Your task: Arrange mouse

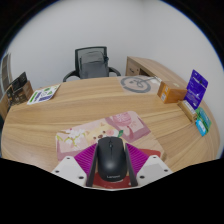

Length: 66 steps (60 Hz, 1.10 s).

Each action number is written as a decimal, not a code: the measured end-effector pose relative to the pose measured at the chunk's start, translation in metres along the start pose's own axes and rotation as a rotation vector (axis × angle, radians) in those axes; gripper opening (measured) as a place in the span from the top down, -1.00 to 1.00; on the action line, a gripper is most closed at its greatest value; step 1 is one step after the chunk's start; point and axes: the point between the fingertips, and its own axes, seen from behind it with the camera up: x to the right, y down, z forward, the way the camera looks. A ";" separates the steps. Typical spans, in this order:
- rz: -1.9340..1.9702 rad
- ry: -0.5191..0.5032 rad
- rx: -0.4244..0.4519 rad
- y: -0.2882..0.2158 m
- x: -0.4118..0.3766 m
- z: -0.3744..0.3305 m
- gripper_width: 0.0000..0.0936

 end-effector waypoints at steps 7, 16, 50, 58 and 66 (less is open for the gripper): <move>-0.004 0.040 0.030 -0.013 0.007 -0.016 -0.79; 0.000 0.031 0.101 -0.043 -0.007 -0.091 -0.86; -0.024 -0.041 0.160 0.058 -0.126 -0.377 -0.85; -0.022 -0.054 0.131 0.092 -0.144 -0.409 -0.85; -0.035 -0.038 0.134 0.107 -0.151 -0.423 -0.85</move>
